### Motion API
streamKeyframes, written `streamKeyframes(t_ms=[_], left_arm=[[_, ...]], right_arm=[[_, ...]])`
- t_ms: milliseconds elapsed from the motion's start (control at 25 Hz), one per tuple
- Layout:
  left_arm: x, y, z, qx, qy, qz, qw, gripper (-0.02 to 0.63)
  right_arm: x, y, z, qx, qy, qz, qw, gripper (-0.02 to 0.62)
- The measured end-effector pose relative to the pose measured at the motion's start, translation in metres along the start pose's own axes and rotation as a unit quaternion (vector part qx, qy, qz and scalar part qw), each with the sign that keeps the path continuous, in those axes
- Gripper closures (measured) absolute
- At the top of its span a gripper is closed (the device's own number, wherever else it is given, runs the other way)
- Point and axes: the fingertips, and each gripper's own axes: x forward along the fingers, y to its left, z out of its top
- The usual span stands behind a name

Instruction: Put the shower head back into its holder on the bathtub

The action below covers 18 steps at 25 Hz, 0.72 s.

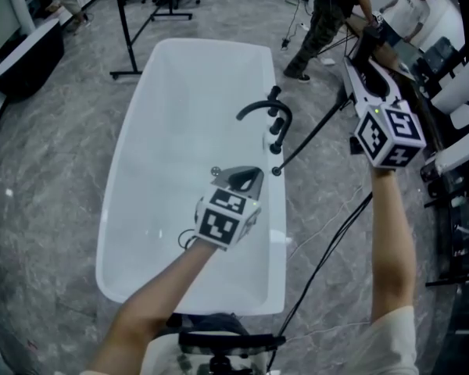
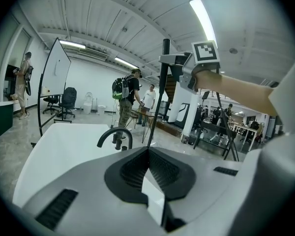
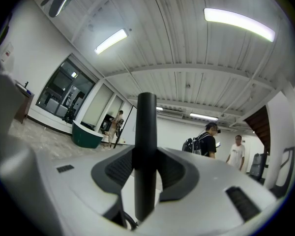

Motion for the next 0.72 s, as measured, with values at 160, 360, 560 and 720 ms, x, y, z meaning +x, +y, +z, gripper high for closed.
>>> streamKeyframes(t_ms=[160, 360, 560, 720], left_arm=[[0.005, 0.0, -0.005, -0.003, 0.004, 0.0, 1.0, 0.598], [0.009, -0.004, -0.005, -0.005, 0.007, -0.002, 1.0, 0.598], [0.017, -0.004, -0.003, -0.003, 0.002, -0.007, 1.0, 0.598], [0.022, -0.005, -0.007, -0.003, 0.006, -0.008, 0.9999, 0.599]], right_arm=[[-0.001, 0.002, -0.022, 0.011, 0.013, 0.003, 1.0, 0.449], [-0.007, 0.004, -0.041, 0.025, 0.025, 0.003, 0.999, 0.449], [-0.008, 0.01, -0.063, 0.037, 0.036, 0.002, 0.999, 0.449], [-0.01, 0.015, -0.084, 0.05, 0.046, 0.002, 0.998, 0.449]])
